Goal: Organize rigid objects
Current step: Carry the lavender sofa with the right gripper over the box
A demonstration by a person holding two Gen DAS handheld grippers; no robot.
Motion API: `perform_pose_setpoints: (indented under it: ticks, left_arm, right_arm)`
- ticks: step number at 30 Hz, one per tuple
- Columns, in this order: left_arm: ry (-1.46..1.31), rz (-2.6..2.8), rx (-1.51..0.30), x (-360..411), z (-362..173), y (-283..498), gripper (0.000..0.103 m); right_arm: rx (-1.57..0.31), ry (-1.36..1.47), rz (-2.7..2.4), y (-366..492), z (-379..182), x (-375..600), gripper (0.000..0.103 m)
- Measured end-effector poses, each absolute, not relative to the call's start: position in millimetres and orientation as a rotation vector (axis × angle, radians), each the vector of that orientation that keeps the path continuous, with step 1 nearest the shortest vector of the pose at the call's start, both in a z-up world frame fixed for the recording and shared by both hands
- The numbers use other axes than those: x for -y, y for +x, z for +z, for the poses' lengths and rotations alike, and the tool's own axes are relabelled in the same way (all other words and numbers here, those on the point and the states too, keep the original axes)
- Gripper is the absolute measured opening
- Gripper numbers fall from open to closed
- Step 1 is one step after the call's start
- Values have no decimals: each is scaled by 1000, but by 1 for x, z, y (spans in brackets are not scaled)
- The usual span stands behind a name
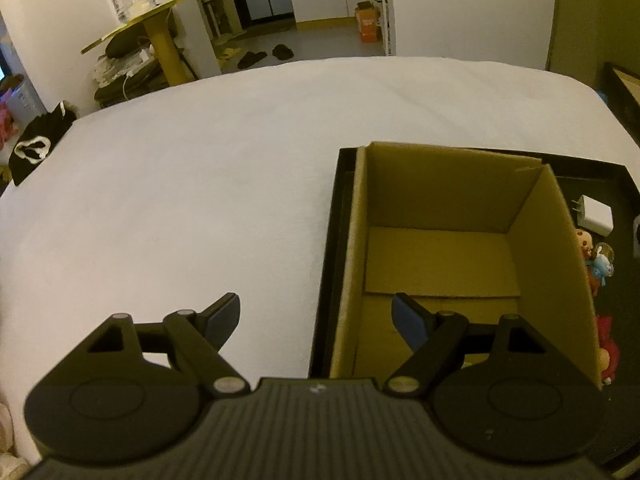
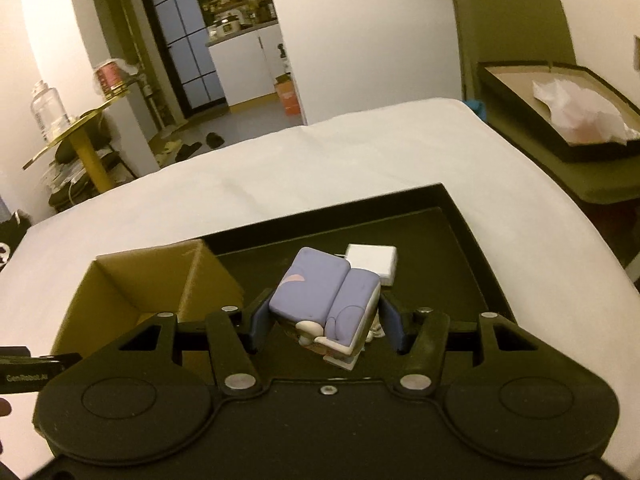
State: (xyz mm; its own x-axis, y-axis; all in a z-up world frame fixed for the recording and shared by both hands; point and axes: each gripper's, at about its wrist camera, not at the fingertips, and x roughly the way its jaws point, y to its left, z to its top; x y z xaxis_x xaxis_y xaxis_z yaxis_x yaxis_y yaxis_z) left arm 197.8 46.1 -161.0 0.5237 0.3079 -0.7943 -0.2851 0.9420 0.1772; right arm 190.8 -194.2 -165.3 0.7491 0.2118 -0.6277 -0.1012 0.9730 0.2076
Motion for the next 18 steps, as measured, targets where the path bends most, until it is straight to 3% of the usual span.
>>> perform_pose_setpoints:
  ticks: [13, 18]
  left_arm:
    - [-27, 293, -894, -54, -161, 188, 76]
    - [-63, 262, -910, -60, -166, 189, 52]
  right_arm:
    - [-659, 79, 299, 187, -136, 141, 54]
    - [-662, 51, 358, 185, -126, 124, 54]
